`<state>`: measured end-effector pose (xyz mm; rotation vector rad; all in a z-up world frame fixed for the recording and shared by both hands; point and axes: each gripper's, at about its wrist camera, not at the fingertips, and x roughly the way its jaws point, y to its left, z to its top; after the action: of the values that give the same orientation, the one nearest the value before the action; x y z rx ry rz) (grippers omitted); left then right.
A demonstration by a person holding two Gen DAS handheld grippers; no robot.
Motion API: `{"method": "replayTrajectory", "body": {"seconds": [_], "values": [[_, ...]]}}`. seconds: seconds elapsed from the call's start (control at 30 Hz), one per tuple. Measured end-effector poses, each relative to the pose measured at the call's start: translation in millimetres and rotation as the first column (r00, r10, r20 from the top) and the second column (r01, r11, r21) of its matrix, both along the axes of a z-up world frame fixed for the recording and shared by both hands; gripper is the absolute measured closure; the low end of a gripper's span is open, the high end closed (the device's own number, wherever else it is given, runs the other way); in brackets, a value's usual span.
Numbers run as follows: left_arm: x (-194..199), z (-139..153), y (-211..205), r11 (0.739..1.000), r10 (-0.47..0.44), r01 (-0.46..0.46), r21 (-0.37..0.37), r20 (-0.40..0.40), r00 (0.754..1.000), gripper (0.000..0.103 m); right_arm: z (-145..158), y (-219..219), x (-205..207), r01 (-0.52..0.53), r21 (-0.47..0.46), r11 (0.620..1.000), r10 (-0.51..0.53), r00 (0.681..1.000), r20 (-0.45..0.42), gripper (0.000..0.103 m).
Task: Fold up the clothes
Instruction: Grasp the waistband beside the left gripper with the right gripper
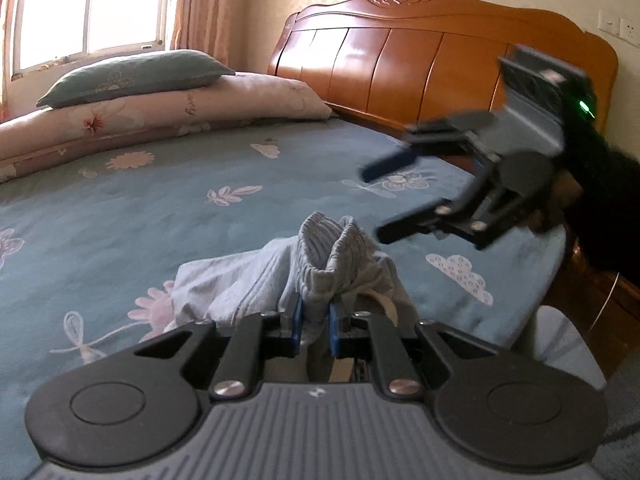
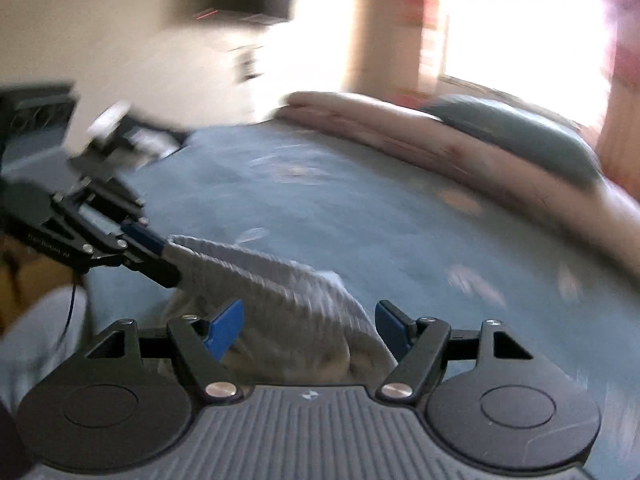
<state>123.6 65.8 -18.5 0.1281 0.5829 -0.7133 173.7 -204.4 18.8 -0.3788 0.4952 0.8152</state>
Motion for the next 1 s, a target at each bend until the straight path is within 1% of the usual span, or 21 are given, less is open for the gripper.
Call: {"method": "replayTrajectory", "body": {"seconds": [0.07,0.17,0.23,0.3,0.37,0.43,0.47,0.63,0.73,0.8,0.83,0.87,0.9,0.97,1.0], "values": [[-6.6,0.8,5.4,1.0,-0.001,0.001,0.008,0.0,1.0,0.092,7.2,21.1,9.5,-0.11,-0.076,0.991,0.11,0.994,0.005,0.026],[-15.6,0.2,11.9,1.0,-0.009,0.009,0.03,-0.001,1.0,0.092,10.5,52.7,17.5,-0.263,-0.172,0.949,0.261,0.965,-0.034,0.026],[-18.9,-1.0,14.5,0.999,-0.017,0.016,0.05,0.005,1.0,0.092,9.9,70.2,12.5,-0.347,-0.219,0.912,0.339,0.938,-0.074,0.025],[-21.1,-1.7,18.0,0.998,-0.022,0.021,0.061,0.012,1.0,0.092,9.3,87.7,7.4,-0.429,-0.261,0.865,0.412,0.903,-0.119,0.025],[-22.3,-2.2,20.5,0.997,-0.031,0.03,0.074,0.014,0.999,0.092,4.8,98.8,1.7,-0.485,-0.298,0.822,0.453,0.874,-0.174,0.024],[-22.3,-4.6,21.9,0.995,-0.034,0.031,0.094,0.025,0.999,0.092,1.3,102.9,-2.7,-0.51,-0.341,0.789,0.475,0.86,-0.187,0.024],[-22.3,-5.9,22.6,0.994,-0.036,0.032,0.104,0.031,0.999,0.092,2.7,102.0,-7.7,-0.519,-0.348,0.781,0.482,0.855,-0.193,0.024],[-14.6,-8.0,24.8,0.995,-0.024,0.021,0.102,0.035,0.999,0.091,17.0,93.4,-30.0,-0.553,-0.318,0.77,0.509,0.833,-0.215,0.024],[-14.5,-7.5,22.8,0.993,-0.033,0.027,0.119,0.053,0.998,0.091,8.5,97.4,-38.6,-0.559,-0.352,0.751,0.517,0.829,-0.213,0.024],[-18.5,-7.8,21.1,0.99,-0.053,0.044,0.135,0.07,0.996,0.091,1.2,105.7,-37.0,-0.534,-0.393,0.749,0.502,0.844,-0.19,0.028],[-21.0,-8.0,19.9,0.988,-0.064,0.051,0.149,0.085,0.994,0.091,-1.7,109.9,-35.2,-0.519,-0.407,0.752,0.489,0.853,-0.183,0.033],[-22.4,-9.0,18.9,0.985,-0.065,0.049,0.164,0.094,0.993,0.091,-5.8,113.7,-34.0,-0.503,-0.412,0.76,0.473,0.862,-0.181,0.043],[-23.7,-10.1,17.9,0.983,-0.067,0.048,0.179,0.103,0.992,0.09,-8.9,115.7,-33.7,-0.491,-0.418,0.764,0.459,0.87,-0.182,0.048],[-26.1,-12.5,16.6,0.977,-0.069,0.043,0.207,0.122,0.99,0.087,-12.1,116.7,-37.5,-0.474,-0.435,0.766,0.45,0.878,-0.163,0.072],[-27.3,-13.6,16.9,0.975,-0.074,0.044,0.216,0.132,0.988,0.083,-11.8,114.9,-39.0,-0.467,-0.435,0.77,0.444,0.882,-0.16,0.077]]}}
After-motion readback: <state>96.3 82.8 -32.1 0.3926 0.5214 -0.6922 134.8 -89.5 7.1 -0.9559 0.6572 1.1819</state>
